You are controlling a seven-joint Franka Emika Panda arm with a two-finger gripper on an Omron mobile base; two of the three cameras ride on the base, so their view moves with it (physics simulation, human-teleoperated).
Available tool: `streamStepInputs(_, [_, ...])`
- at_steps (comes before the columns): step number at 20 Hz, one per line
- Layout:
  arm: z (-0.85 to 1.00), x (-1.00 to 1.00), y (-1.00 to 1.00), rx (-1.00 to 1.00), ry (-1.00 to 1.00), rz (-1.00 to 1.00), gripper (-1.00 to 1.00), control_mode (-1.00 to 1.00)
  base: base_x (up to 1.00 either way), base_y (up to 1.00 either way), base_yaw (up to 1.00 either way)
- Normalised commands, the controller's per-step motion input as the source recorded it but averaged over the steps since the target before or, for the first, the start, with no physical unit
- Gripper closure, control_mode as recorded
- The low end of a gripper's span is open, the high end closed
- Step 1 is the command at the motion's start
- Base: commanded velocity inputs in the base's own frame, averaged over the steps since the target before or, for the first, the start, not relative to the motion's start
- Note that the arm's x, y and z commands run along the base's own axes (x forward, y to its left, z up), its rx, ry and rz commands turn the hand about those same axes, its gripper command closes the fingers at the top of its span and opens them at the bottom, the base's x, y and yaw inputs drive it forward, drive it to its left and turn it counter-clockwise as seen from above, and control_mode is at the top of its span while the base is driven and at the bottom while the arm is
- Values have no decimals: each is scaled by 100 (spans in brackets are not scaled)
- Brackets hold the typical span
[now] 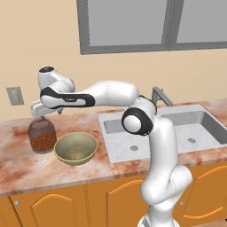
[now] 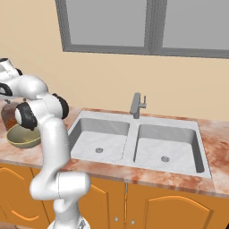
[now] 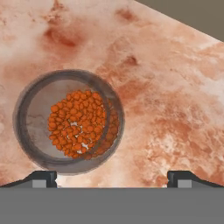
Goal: Place the jar in the left basin and the bowl in the right basin of the sink.
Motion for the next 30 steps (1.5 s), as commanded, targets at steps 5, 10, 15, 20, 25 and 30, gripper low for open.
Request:
streamStepInputs(5, [-22,27,9,-1,0,0,-100,-100,0,0,0])
streamStepInputs(10, [-21,31,9,0,0,0,-100,-100,0,0,0])
streamStepInputs(15, [-20,32,11,0,-1,0,-100,-100,0,0,0])
streamStepInputs(20, [-17,22,11,0,0,0,-100,-100,0,0,0])
streamStepInputs(25, [-12,12,9,0,1,0,-100,-100,0,0,0])
streamStepInputs(30, [-10,16,3,0,1,0,-100,-100,0,0,0])
